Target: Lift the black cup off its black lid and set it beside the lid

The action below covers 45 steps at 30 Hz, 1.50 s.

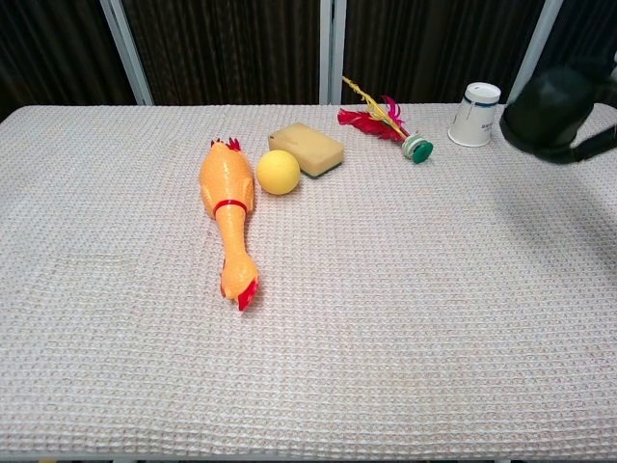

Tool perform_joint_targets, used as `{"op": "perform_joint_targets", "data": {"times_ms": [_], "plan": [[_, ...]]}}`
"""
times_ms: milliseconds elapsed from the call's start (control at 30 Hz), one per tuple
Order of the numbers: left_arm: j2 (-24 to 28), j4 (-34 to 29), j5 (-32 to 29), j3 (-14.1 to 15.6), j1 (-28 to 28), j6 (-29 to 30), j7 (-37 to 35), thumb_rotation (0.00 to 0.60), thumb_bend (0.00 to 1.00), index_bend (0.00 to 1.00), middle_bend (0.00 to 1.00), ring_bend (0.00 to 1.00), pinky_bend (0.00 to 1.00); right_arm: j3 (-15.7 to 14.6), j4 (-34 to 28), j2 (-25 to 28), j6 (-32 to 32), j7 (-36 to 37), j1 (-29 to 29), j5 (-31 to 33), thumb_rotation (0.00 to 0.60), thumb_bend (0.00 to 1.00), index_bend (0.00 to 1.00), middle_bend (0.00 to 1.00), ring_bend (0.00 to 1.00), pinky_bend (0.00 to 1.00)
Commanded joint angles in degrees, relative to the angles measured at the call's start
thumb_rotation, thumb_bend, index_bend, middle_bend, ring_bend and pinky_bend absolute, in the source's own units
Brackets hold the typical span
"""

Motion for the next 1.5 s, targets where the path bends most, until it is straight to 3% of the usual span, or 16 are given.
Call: {"op": "perform_joint_targets", "data": {"times_ms": [33, 100, 200, 300, 400, 467, 733, 867, 967, 1067, 1200, 1300, 1400, 1500], "plan": [[0.0, 0.1, 0.2, 0.0, -0.1, 0.0, 0.0, 0.6, 0.13, 0.04, 0.03, 0.0, 0.2, -0.4, 1.9, -3.1, -1.6, 5.1, 1.8, -1.3, 0.6, 0.17, 0.33, 0.48, 0.13, 0.03], [-0.2, 0.1, 0.4, 0.0, -0.3, -0.1, 0.0, 0.6, 0.13, 0.04, 0.03, 0.0, 0.2, 1.7, -8.6, 1.5, 3.1, 7.5, 1.7, -5.7, 0.6, 0.17, 0.33, 0.48, 0.13, 0.03], [-0.5, 0.0, 0.5, 0.0, -0.6, -0.5, 0.3, 0.6, 0.13, 0.04, 0.03, 0.0, 0.2, 3.9, -20.2, 7.5, 12.4, 3.7, 0.4, -13.4, 0.6, 0.17, 0.33, 0.48, 0.13, 0.03], [-0.7, -0.1, 0.6, -0.1, -1.0, -0.8, 0.6, 0.6, 0.13, 0.04, 0.03, 0.0, 0.2, 4.5, -26.6, 10.6, 19.3, -0.3, -1.8, -17.9, 0.6, 0.17, 0.33, 0.48, 0.13, 0.04], [-0.7, -0.4, 0.2, -0.3, -1.2, -1.1, 0.8, 0.6, 0.13, 0.04, 0.03, 0.0, 0.2, 3.9, -25.8, 10.4, 21.8, -3.5, -3.3, -17.7, 0.6, 0.16, 0.33, 0.48, 0.13, 0.04], [-0.6, -0.4, 0.0, -0.3, -1.2, -1.3, 0.9, 0.6, 0.13, 0.04, 0.03, 0.0, 0.2, 3.2, -23.1, 9.4, 20.2, -3.3, -3.3, -15.1, 0.6, 0.16, 0.33, 0.48, 0.13, 0.03], [-0.5, -0.1, -0.1, 0.1, -0.8, -1.1, 0.2, 0.6, 0.13, 0.04, 0.03, 0.0, 0.2, -2.8, -1.0, -0.7, 0.8, -6.7, -0.1, 0.1, 0.6, 0.17, 0.33, 0.48, 0.13, 0.04], [-0.4, 0.0, 0.1, 0.3, -0.7, -1.0, 0.1, 0.6, 0.13, 0.04, 0.03, 0.0, 0.2, -3.7, 4.7, -4.0, -3.8, -8.2, 1.5, 2.1, 0.6, 0.17, 0.33, 0.48, 0.13, 0.03], [-0.2, -0.1, 0.3, 0.3, -0.7, -0.8, 0.2, 0.6, 0.13, 0.04, 0.03, 0.0, 0.2, -2.5, 2.0, -3.1, -0.9, -6.8, 2.1, -0.7, 0.6, 0.17, 0.34, 0.48, 0.13, 0.03], [-0.2, -0.6, 0.5, 0.1, -1.0, -0.8, 0.7, 0.6, 0.13, 0.04, 0.03, 0.0, 0.2, -0.5, -5.4, 0.4, 3.8, -5.3, 2.4, -4.8, 0.6, 0.17, 0.34, 0.48, 0.13, 0.04], [-0.4, -1.4, 0.2, -0.1, -1.4, -1.4, 1.7, 0.6, 0.13, 0.04, 0.03, 0.0, 0.2, 3.1, -19.6, 7.1, 14.2, -2.8, 0.6, -12.1, 0.6, 0.17, 0.34, 0.48, 0.13, 0.04], [-0.4, -1.8, 0.0, -0.2, -1.6, -1.7, 2.2, 0.6, 0.13, 0.04, 0.03, 0.0, 0.2, 4.9, -25.4, 9.5, 23.0, -2.7, -1.4, -18.1, 0.6, 0.17, 0.34, 0.48, 0.13, 0.03], [-0.3, -1.9, -0.1, -0.3, -1.8, -1.9, 2.4, 0.6, 0.13, 0.04, 0.03, 0.0, 0.2, 5.5, -26.7, 9.7, 28.8, -2.3, -2.8, -21.8, 0.6, 0.16, 0.34, 0.48, 0.13, 0.04], [-0.4, -1.9, -0.3, -0.3, -1.8, -2.0, 2.5, 0.6, 0.13, 0.04, 0.03, 0.0, 0.2, 4.4, -22.9, 7.3, 31.4, -1.1, -3.6, -22.6, 0.6, 0.16, 0.34, 0.48, 0.13, 0.04]]}}
